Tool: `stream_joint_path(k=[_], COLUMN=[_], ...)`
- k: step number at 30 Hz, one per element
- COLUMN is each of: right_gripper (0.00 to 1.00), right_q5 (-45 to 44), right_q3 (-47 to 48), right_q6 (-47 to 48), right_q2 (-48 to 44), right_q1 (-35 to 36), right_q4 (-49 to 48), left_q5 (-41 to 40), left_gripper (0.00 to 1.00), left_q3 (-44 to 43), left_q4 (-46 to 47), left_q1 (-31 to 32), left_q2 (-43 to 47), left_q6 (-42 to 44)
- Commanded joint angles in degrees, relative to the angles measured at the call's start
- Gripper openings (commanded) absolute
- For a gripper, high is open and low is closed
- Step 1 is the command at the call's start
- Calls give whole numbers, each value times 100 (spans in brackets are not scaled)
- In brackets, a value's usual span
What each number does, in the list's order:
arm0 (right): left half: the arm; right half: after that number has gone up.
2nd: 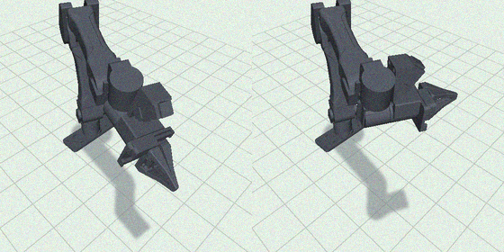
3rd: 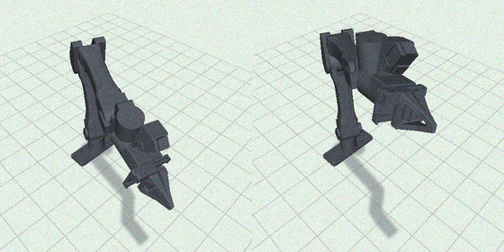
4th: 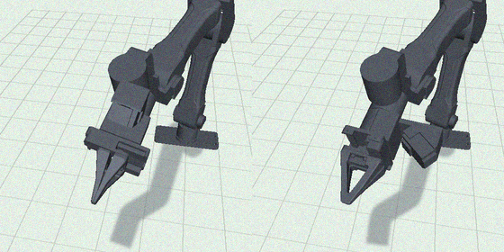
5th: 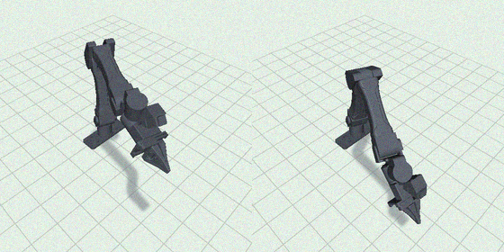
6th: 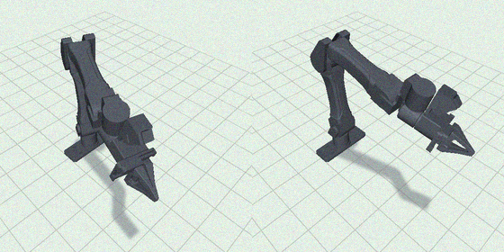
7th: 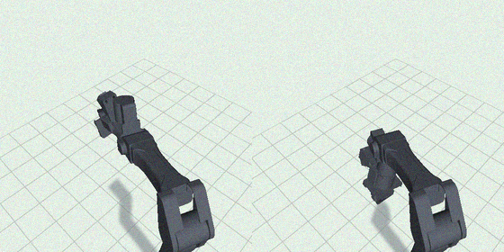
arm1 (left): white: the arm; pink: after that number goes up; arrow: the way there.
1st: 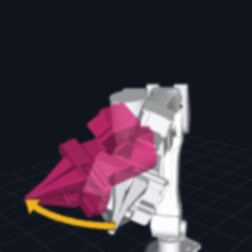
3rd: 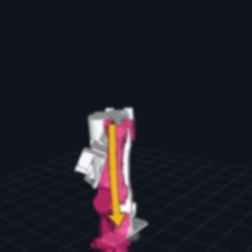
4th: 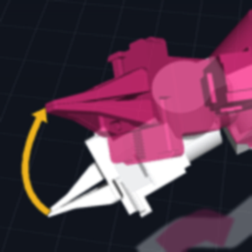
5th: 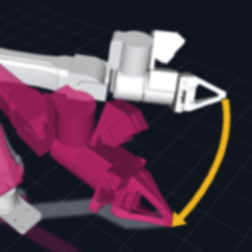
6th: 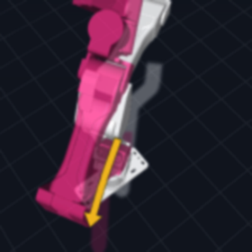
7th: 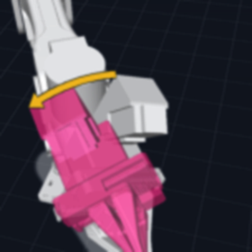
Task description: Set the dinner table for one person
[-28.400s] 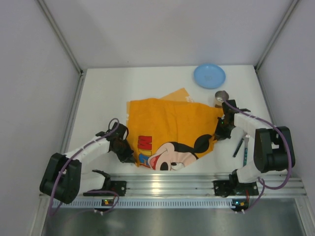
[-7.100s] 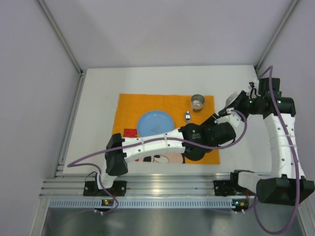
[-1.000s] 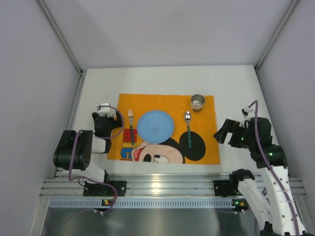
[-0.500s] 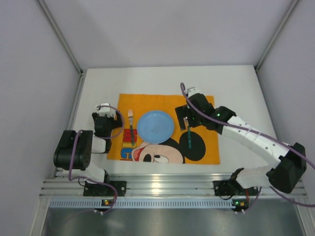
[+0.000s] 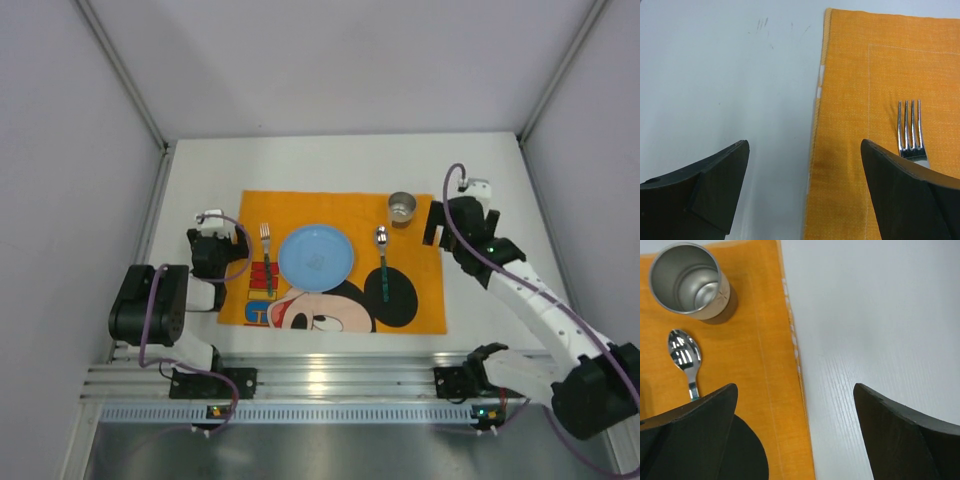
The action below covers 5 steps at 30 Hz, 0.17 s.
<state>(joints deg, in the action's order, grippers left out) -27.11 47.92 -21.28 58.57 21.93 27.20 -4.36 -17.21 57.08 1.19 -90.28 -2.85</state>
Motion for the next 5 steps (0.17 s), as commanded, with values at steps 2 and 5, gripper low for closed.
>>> stream_joint_path(k=[2, 5], right_gripper=[100, 100], right_q5=[-136, -390], right_q3=[165, 200], right_q6=[-157, -17], right_q2=[418, 559], right_q1=[-224, -365], right_q4=[-460, -707], left_q5=[-30, -30], left_gripper=[98, 99], left_q3=[-107, -107], left_q4=[541, 541], left_q1=[4, 4], left_q2=[19, 19], left_q6=[30, 30])
